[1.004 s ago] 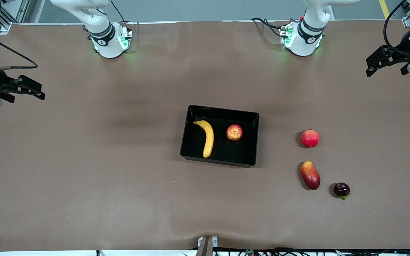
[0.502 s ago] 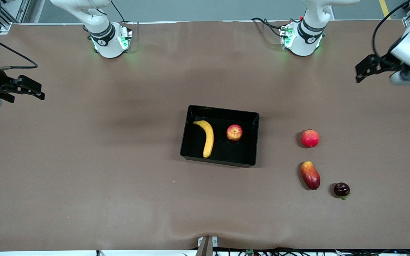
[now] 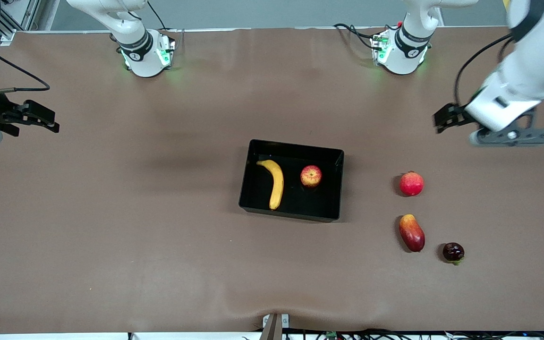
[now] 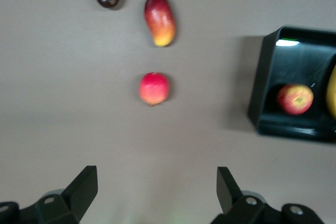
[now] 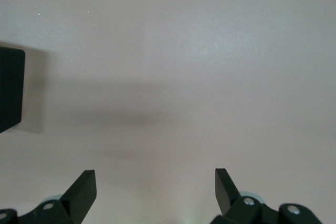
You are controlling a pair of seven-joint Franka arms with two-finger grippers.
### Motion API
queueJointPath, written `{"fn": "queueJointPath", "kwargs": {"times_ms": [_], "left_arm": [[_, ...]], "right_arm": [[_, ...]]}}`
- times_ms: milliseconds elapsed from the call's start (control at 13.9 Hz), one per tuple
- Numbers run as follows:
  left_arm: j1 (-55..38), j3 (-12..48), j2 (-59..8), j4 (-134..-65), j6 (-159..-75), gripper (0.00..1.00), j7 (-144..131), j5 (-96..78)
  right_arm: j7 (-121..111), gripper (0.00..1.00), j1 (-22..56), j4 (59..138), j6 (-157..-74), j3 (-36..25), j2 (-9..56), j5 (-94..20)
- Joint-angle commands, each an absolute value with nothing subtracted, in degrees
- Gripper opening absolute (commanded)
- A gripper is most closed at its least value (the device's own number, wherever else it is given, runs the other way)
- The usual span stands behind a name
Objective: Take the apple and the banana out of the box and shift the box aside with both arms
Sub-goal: 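Move the left gripper toward the black box, then lower the left gripper into the box and grasp the apple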
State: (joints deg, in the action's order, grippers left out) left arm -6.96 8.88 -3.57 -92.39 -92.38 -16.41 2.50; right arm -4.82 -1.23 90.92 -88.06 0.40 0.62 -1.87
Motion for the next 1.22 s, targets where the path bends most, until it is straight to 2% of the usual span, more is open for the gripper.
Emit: {"fn": "queueJointPath", "kwargs": {"times_ms": [0,143,502,860,1147], "left_arm": [[-7.5,14.2,-9.7,-91.4,-98.5,1.00,-29.5,1.8],[-9.3,17.0,-15.0,-91.6,-105.1,1.00,-38.2,2.5],[-18.4,16.8,-27.8,-91.3,-118.0,1.00,-53.2,3.7],[-21.1,17.0,-36.0,-90.9,-124.6,1.00,-60.5,9.5],[-22.8,16.7,-39.7,-91.2,-125.1,1.00,-61.6,9.6]], "right_arm": [[-5.3,1.00,-1.1,89.9,-87.3,0.4,1.0,-1.7],[-5.3,1.00,-1.1,89.9,-87.3,0.4,1.0,-1.7],[-5.3,1.00,-1.2,89.9,-87.3,0.4,1.0,-1.7],[-5.3,1.00,-1.1,89.8,-87.3,0.4,1.0,-1.7],[-5.3,1.00,-1.0,89.9,-87.3,0.4,1.1,-1.7]]}}
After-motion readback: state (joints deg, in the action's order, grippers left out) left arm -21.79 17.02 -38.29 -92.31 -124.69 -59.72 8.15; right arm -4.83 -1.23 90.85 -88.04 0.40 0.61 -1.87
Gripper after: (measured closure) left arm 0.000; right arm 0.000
